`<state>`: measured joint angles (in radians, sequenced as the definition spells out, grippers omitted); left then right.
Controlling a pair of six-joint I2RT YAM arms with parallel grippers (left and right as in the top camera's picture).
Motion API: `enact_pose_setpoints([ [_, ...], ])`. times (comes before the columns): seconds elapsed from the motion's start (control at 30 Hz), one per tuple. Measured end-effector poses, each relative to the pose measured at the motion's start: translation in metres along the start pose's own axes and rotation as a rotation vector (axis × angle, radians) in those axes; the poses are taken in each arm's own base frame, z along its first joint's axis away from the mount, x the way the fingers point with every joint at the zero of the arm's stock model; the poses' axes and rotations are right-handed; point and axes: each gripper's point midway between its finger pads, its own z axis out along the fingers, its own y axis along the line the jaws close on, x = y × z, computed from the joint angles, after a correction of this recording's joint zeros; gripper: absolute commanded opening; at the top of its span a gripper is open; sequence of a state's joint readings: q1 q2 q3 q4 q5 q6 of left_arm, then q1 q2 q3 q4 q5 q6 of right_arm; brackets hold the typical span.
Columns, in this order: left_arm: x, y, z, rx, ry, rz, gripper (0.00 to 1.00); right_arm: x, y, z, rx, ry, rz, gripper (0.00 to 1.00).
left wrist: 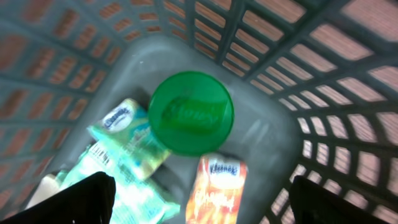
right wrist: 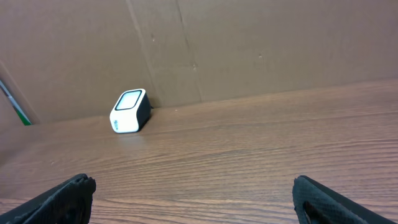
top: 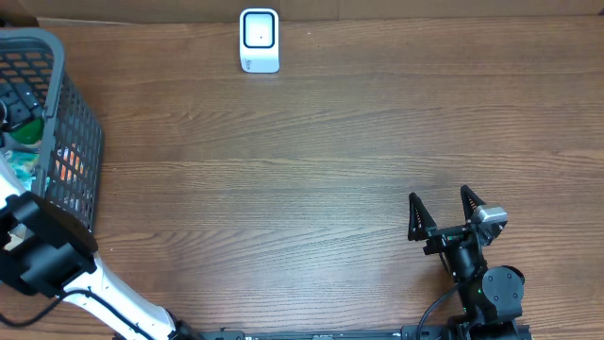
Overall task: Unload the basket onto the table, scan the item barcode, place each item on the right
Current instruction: 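Swing the left gripper over the basket and reach down to the green-lidded jar, then grasp the green-lidded jar with the left gripper and place it on the table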
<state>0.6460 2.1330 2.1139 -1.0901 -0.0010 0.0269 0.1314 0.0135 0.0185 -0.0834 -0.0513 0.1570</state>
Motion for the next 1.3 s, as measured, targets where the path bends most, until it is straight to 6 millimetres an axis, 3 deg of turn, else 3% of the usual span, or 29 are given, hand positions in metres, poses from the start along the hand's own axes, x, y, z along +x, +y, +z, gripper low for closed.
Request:
enact_pose_setpoints([
  [0.23, 0.008, -0.002, 0.061, 0.012, 0.057, 0.063, 0.96, 0.000, 0.000, 0.000, 0.000, 0.000, 0.000, 1.00],
  [0.4, 0.005, -0.002, 0.088, 0.012, 0.046, 0.083, 1.00, 0.000, 0.000, 0.000, 0.000, 0.000, 0.000, 1.00],
  [0.67, -0.003, 0.001, 0.091, 0.007, 0.011, 0.081, 0.95, 0.000, 0.000, 0.000, 0.000, 0.000, 0.000, 1.00],
  [0.9, -0.003, 0.002, 0.091, 0.004, 0.010, 0.083, 0.62, 0.000, 0.000, 0.000, 0.000, 0.000, 0.000, 1.00],
  [1.1, -0.003, 0.002, 0.091, 0.006, 0.012, 0.083, 0.55, 0.000, 0.000, 0.000, 0.000, 0.000, 0.000, 1.00],
  [1.3, 0.003, 0.000, 0.086, 0.010, 0.046, 0.068, 0.54, 0.000, 0.000, 0.000, 0.000, 0.000, 0.000, 1.00],
])
